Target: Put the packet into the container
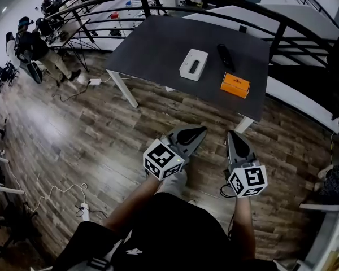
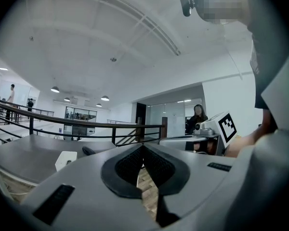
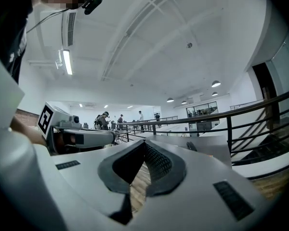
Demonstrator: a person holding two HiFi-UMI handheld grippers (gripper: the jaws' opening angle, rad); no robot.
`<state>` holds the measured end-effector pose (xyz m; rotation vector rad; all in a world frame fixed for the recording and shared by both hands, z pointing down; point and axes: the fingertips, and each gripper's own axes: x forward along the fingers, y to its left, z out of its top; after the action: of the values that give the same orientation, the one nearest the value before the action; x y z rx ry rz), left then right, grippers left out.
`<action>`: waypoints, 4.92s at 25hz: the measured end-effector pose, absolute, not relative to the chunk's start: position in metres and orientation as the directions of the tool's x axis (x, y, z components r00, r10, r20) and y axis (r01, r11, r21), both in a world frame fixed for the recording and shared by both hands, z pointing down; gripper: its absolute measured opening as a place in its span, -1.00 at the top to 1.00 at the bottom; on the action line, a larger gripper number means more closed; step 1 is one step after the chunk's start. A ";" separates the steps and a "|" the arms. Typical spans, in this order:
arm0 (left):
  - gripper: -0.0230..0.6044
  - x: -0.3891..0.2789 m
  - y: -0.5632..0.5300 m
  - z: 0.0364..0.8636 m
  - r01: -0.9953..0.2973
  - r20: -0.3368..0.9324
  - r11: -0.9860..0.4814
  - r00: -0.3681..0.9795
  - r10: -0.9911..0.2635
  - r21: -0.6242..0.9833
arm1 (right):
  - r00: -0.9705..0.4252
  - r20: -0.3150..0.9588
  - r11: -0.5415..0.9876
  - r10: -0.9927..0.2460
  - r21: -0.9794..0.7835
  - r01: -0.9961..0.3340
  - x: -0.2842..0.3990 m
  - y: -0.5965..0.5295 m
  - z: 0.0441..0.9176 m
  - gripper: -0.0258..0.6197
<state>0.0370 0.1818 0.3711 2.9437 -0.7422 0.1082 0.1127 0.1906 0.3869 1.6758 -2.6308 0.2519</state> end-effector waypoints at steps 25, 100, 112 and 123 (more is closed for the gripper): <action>0.91 0.027 -0.093 0.378 -0.376 0.082 -0.906 0.927 -0.367 0.195 | -0.314 0.196 0.285 -0.929 -0.164 -0.945 0.113 -0.069 0.413 0.91; 0.91 0.062 -0.204 0.452 -0.512 0.242 -0.845 0.849 -0.470 0.153 | -0.012 1.000 0.965 0.001 -0.004 -0.262 0.249 -0.163 0.691 -0.28; 0.90 0.073 -0.205 0.457 -0.485 0.322 -0.874 0.833 -0.450 0.036 | -0.058 0.997 0.982 -0.042 0.031 -0.187 0.228 -0.170 0.653 -0.25; 0.91 0.080 -0.190 0.422 -0.372 0.191 -0.912 0.921 -0.340 0.173 | -0.126 0.987 0.983 -0.102 0.081 -0.165 0.194 -0.174 0.617 -0.25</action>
<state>0.0803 -0.1897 0.4219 2.8748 -0.5384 0.2313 0.1943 -0.1742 0.6171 0.2020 -1.7001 0.0543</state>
